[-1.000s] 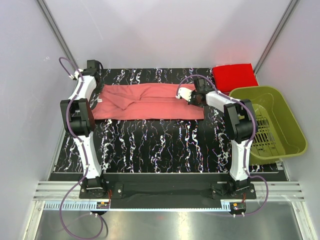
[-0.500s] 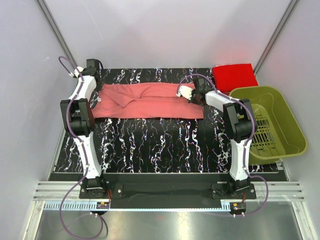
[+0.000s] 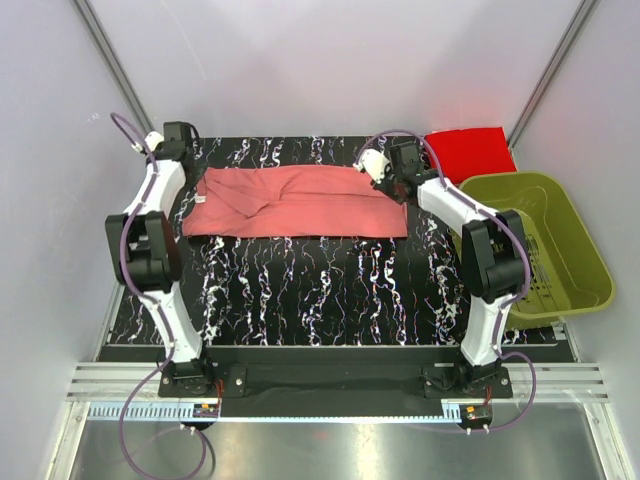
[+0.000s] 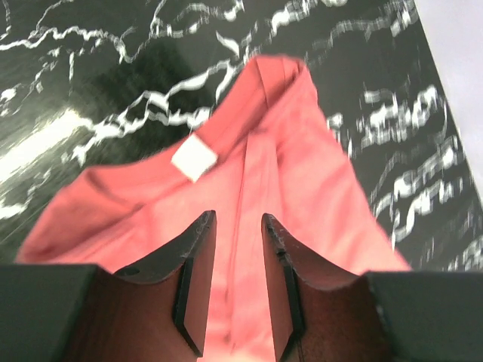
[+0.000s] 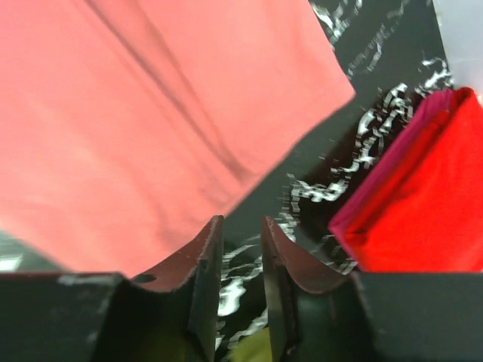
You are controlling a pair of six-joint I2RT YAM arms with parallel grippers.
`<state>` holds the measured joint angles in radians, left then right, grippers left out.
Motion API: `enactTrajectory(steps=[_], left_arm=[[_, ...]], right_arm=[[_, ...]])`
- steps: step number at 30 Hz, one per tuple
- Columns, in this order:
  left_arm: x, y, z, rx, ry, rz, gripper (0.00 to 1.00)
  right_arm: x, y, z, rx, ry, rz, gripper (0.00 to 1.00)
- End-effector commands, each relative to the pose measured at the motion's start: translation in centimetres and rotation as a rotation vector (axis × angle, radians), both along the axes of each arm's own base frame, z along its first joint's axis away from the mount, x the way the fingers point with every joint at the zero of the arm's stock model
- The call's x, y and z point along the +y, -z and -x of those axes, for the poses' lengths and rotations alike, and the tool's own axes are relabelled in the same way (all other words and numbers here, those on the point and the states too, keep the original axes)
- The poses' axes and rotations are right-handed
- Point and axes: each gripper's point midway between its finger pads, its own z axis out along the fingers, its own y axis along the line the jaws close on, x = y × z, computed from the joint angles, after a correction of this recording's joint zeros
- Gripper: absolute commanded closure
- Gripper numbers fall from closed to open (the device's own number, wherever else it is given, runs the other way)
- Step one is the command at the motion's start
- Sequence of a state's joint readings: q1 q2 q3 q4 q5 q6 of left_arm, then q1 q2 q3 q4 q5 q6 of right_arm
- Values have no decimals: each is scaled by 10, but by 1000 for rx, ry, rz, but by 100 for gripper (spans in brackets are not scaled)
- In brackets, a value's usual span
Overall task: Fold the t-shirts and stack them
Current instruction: Fold the tshirt
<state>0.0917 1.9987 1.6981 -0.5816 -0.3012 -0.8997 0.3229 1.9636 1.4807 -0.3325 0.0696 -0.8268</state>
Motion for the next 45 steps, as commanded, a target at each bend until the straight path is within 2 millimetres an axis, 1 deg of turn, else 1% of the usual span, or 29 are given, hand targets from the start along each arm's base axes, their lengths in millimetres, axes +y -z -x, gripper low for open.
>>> enactTrajectory(steps=[1,2,6,9,11,13,14,16,17,19,20,21,22,24,25,27,28,30,31,34,36,38,39,40,41,42,43,44,45], left_arm=[[-16,-38,16,-61,152,-6,64],[-23,-36,26,-58,184,8,64],[-41,-25,53,-22,292,38,64],[-42,-19,71,16,330,21,64],[-46,-19,76,18,373,17,63],[-50,-20,75,7,455,-5,62],[-58,-21,75,-6,497,18,61],[-62,-16,74,-18,505,41,60],[-66,-8,75,-2,512,67,60],[-66,-4,73,22,501,87,60],[-66,3,73,44,500,93,60],[-65,-1,69,38,502,83,59],[-63,-3,68,38,502,70,59],[-54,-10,63,33,500,10,57],[-49,-19,58,17,493,-20,52],[-35,-28,53,16,469,-84,44],[-31,-33,48,14,460,-92,43],[-28,-37,44,15,456,-88,43],[-24,-43,40,2,452,-84,43],[-27,-36,37,19,480,-58,43],[-40,-34,39,3,539,-17,43],[-51,-29,44,-18,588,16,43],[-53,-19,50,-3,602,20,43],[-53,-20,51,-14,608,17,43],[-55,-15,54,-9,627,29,43],[-56,-13,55,-12,636,44,43],[-65,-10,56,-20,673,95,43],[-68,-8,56,-26,684,125,44],[-71,-6,55,-39,696,150,45]], right_arm=[[31,-14,30,47,34,-153,67],[35,-9,34,66,56,-179,74],[34,19,43,131,81,-169,88],[32,42,49,185,98,-155,99],[28,52,51,198,121,-136,100],[24,61,57,221,141,-120,100],[22,66,58,230,149,-114,100],[17,74,62,246,176,-96,100],[14,81,65,263,188,-83,100],[8,91,74,300,225,-59,100],[4,94,78,312,245,-48,100],[0,99,85,338,281,-44,100],[-4,98,88,344,313,-31,100],[0,92,94,348,377,-27,100],[-3,86,103,359,408,-3,100],[4,82,114,371,459,-24,100],[5,78,123,387,474,-21,100],[9,81,140,417,508,-18,100],[4,80,148,426,536,14,100],[-2,86,181,477,628,70,100],[-6,89,202,514,715,78,100],[-13,82,224,544,753,116,100],[-12,76,228,544,771,108,100],[-13,64,232,545,776,95,99],[-11,51,231,540,783,79,98],[-8,41,227,530,783,57,97],[-2,27,221,513,774,21,96],[11,4,203,471,759,-49,95],[21,-8,199,480,739,-91,93]])
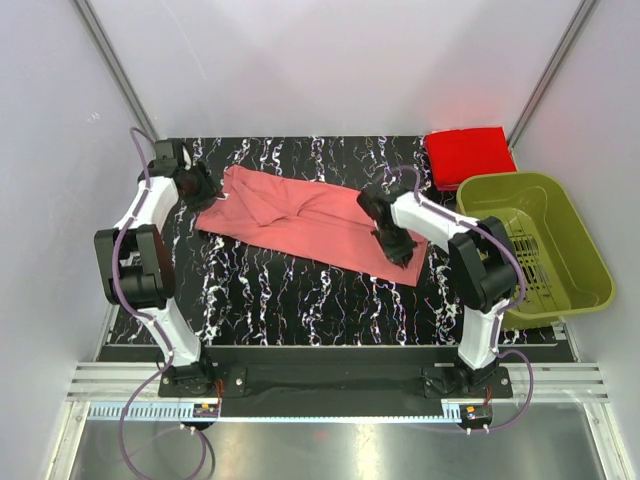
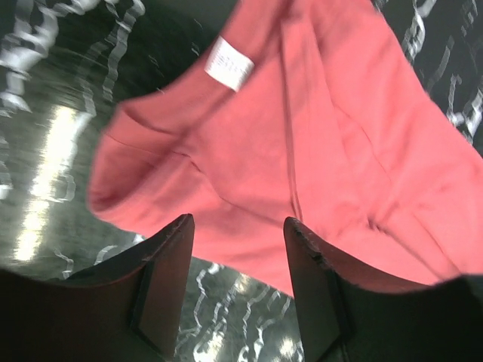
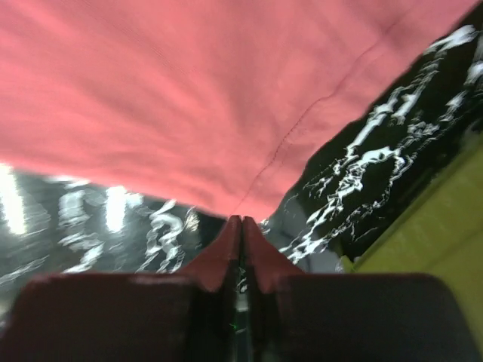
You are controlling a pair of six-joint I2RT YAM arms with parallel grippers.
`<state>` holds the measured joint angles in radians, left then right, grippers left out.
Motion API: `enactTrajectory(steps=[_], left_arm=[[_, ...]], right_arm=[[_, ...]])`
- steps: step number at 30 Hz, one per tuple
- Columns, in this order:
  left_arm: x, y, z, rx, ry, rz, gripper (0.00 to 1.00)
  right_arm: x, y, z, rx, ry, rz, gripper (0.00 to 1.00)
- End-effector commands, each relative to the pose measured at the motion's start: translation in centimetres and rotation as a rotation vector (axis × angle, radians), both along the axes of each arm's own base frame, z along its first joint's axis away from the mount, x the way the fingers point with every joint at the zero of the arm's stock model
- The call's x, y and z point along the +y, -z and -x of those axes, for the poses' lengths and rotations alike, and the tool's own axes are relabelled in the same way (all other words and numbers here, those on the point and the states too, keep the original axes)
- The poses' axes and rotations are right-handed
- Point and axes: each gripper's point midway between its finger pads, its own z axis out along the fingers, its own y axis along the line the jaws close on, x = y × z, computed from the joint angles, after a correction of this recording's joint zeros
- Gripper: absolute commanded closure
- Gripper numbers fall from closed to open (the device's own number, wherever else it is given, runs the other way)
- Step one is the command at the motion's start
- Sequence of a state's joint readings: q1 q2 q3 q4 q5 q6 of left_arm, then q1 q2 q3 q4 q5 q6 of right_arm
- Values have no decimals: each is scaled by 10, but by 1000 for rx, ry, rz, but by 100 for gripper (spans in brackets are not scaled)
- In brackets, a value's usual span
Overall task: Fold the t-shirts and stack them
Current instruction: Fold the tshirt
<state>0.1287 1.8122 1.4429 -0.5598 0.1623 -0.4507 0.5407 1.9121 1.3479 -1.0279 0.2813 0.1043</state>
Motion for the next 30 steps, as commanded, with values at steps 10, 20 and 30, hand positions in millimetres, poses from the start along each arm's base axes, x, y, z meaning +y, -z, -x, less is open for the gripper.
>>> enactTrajectory(steps=[10,20,30], left_arm=[[-44,9,-37,-95,133,322,46],[-36,28,-74,-82,30,260,46],[-43,42,-91,-70,17,208,49]], right_arm=[[149,-134,-127,-414,-75,-526,80],[215,-144,-152,-503,-186,-643,80],[211,-132,-147,-506,-192,-632,83]])
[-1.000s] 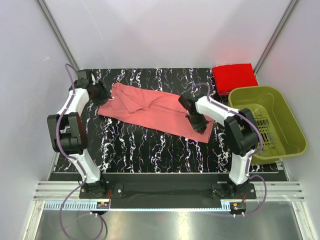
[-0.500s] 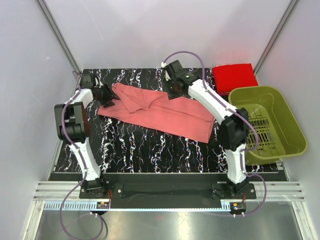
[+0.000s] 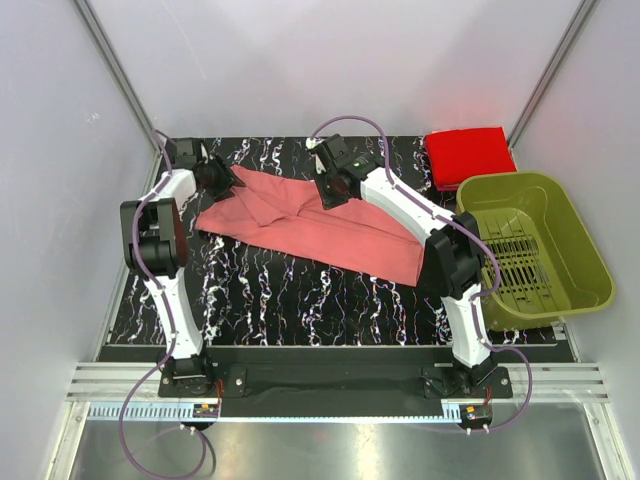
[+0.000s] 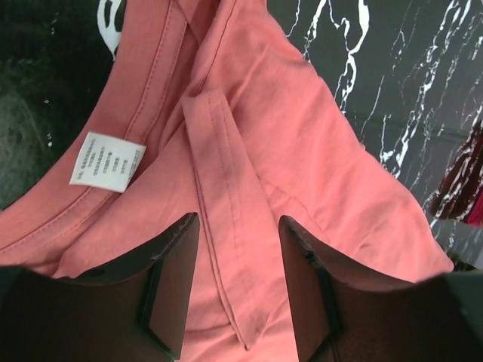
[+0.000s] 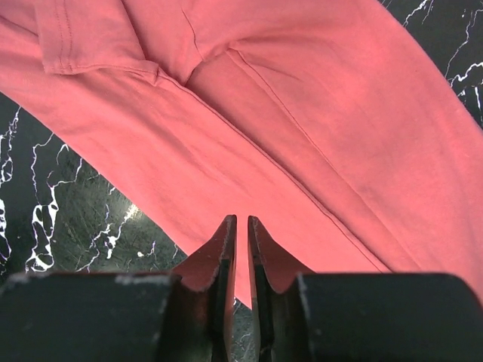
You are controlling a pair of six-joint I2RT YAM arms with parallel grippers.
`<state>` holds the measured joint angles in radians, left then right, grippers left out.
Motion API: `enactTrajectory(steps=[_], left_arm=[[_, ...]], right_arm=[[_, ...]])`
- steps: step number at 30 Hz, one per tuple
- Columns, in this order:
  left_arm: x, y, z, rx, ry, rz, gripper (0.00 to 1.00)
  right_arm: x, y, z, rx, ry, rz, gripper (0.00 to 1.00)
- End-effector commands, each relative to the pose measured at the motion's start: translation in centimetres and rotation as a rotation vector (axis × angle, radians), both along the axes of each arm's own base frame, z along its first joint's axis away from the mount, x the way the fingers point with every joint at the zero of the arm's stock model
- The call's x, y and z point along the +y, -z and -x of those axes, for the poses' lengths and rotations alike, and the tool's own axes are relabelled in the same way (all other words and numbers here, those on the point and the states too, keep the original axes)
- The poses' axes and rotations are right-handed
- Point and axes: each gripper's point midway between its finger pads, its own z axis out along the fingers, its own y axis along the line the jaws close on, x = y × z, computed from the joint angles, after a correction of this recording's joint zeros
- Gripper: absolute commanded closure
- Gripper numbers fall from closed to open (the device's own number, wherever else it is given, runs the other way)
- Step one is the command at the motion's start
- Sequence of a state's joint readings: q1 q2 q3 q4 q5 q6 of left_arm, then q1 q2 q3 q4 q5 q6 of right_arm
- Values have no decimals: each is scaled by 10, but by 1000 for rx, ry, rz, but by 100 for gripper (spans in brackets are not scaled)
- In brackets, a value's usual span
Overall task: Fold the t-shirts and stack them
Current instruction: Fold the tshirt
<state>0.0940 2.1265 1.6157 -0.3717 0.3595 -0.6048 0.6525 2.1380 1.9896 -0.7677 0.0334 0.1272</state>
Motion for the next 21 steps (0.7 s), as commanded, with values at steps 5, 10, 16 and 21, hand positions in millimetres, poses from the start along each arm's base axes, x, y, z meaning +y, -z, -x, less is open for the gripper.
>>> enactTrajectory(steps=[5,10,16,21], left_arm=[[5,6,-18,-2,-44,-82,51],[3,11,-20,-15,-65,-102,51],[-3,15,-27,-14,-51,-105,54],[-10,11,-30,-35,-43,-109,59]], right_arm=[[5,-34,-6,-93,-18,-47,83],[7,-32,-7,-95,-11,-60,83],[5,-29,-8,-100,2,-57,83],[9,-31,-12,-112,9,-76,83]])
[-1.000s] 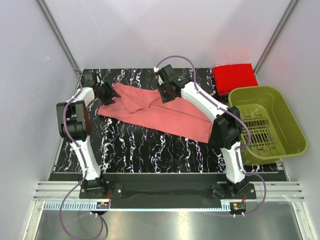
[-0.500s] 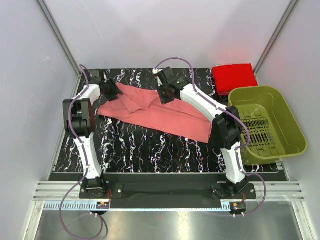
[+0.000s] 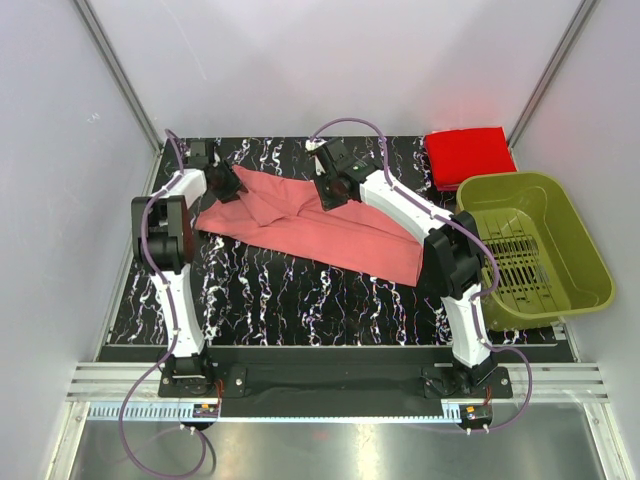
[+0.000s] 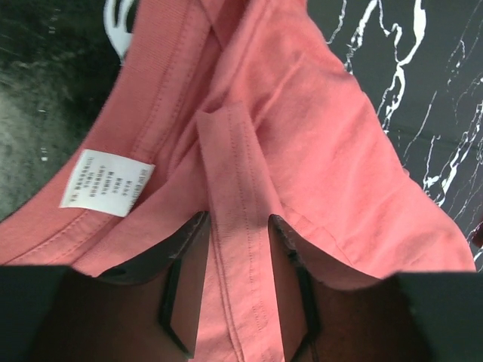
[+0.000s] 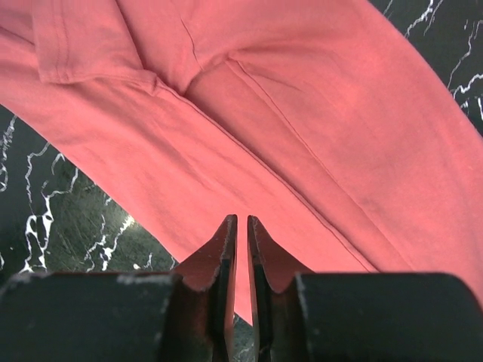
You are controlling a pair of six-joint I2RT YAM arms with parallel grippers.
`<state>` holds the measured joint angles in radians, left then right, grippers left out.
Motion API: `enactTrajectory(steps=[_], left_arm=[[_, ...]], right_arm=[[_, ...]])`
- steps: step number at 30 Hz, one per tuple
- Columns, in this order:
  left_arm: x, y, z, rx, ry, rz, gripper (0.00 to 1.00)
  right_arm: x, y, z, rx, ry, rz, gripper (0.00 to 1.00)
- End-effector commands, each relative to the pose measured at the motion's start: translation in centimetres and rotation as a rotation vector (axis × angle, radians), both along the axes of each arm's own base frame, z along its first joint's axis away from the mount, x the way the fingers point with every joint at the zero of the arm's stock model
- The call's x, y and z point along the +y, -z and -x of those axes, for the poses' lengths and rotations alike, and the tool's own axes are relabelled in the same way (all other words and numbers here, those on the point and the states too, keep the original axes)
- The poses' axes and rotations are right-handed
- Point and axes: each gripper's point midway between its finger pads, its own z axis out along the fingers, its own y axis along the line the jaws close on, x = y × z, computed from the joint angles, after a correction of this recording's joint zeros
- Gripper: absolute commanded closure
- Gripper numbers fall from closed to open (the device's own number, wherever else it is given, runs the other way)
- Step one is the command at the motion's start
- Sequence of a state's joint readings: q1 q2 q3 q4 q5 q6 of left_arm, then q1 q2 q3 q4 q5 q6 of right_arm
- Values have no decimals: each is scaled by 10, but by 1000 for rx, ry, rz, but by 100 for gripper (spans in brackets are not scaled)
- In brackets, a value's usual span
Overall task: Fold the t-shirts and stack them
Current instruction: Fold the tshirt
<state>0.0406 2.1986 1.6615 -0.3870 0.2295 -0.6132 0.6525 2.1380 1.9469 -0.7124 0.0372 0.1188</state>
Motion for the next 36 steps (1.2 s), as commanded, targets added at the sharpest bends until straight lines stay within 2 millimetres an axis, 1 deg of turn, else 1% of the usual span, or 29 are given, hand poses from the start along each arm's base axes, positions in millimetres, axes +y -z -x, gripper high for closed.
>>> enactTrajectory(steps=[1,2,3,4,5,6,7,8,9,10,12,15,18,21,22,24,26,31,36], left_arm=[[-3,-18,-23,-87,-4,-16,61],[-3,-19,-24,-93,-2,-14,62],[-4,-23,-26,-106,2,-16,62],[-4,-24,-27,-111,4,-14,64],[-6,-26,-29,-119,10,-11,66],[-8,-27,-30,-125,21,3,68],[-9,-27,-31,-126,28,10,70],[-11,-25,-31,-124,32,16,75],[-14,-27,-31,-127,39,28,77],[-15,-27,-32,-133,43,33,79],[-19,-30,-32,-144,53,40,89],[-27,-41,-37,-176,72,56,100],[-43,-55,-45,-238,113,125,100],[-48,-68,-56,-307,152,136,100],[-62,-71,-55,-318,183,143,100],[-69,-79,-59,-363,218,165,100],[-74,-83,-59,-387,245,191,100],[-86,-83,-61,-423,300,251,100],[-83,-70,-57,-382,281,246,100]], right_arm=[[15,-43,-11,-104,2,-107,83],[18,-44,-11,-103,-3,-125,82],[24,-49,-15,-120,3,-160,81],[27,-48,-18,-124,7,-167,77],[31,-49,-19,-130,7,-177,76],[36,-56,-22,-143,7,-193,76],[38,-51,-25,-140,8,-185,75],[42,-53,-25,-145,6,-190,76],[45,-58,-27,-156,9,-202,76],[47,-57,-28,-155,8,-205,76],[49,-59,-30,-159,12,-213,76],[50,-55,-29,-157,17,-218,76],[49,-53,-31,-160,27,-220,76],[49,-51,-30,-160,24,-215,76],[49,-51,-30,-161,24,-214,76],[47,-51,-31,-167,23,-203,76],[46,-49,-31,-168,22,-194,76],[46,-50,-32,-178,21,-190,76],[43,-51,-33,-184,23,-176,76]])
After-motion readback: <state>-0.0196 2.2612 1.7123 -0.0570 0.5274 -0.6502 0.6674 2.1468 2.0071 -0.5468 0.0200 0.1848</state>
